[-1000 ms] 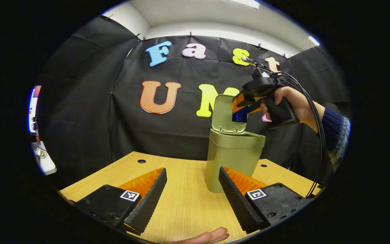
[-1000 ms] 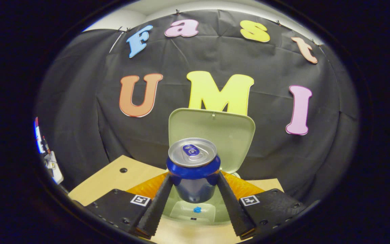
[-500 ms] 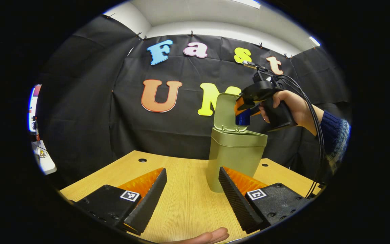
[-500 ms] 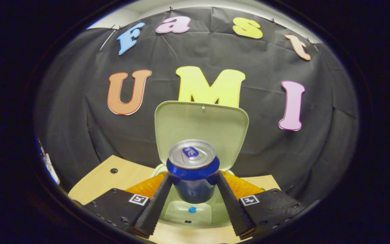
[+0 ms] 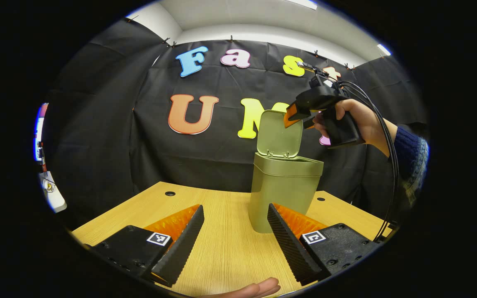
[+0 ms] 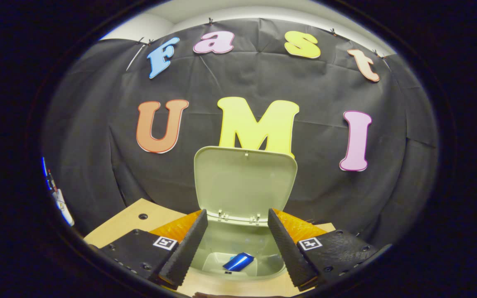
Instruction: Press the lid of the desktop garbage bin to open it, pick up the crumpled paper on the desktop and throw it into the bin, then pick up the pop can on the desktop and drop it into the bin, and finally close the garbage bin lid.
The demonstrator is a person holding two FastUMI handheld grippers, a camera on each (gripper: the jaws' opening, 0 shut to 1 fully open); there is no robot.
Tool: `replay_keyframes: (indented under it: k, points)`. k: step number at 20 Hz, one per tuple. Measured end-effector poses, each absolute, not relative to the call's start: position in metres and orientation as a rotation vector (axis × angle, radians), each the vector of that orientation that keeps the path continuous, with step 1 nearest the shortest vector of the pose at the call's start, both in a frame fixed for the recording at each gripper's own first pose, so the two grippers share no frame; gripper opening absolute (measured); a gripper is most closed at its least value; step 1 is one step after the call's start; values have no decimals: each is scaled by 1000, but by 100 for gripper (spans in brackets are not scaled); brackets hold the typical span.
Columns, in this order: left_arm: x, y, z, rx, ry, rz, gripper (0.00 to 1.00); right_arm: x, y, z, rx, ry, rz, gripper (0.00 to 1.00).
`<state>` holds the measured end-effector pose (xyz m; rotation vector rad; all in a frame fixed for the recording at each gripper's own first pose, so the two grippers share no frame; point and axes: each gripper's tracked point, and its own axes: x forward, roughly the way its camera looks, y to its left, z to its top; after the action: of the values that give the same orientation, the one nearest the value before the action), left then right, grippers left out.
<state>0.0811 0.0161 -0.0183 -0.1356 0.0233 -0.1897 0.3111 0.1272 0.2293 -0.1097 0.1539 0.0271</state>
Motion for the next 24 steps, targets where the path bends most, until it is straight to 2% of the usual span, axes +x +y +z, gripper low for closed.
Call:
replay_keyframes:
  k: [3,10,11,12,13,18,24]
  points:
    - [85,8,-27,-131,39,-204,99,313,130,248,-121,122,24,96]
    - [99,14,-36,-124,51,-188,99,327,152,289,-99,60,59,94]
    - [101,18,-38,-126,55,-182,95,331,154,296,-93,41,63,94]
    - [103,20,-41,-131,62,-179,99,338,155,303,-81,24,61,94]
    - [105,21,-42,-137,65,-178,99,345,158,308,-73,14,61,96]
    - [113,34,-51,-144,89,-144,100,380,153,340,-39,-40,33,94]
    - [117,35,-51,-128,78,-143,100,428,143,317,-27,31,7,94]
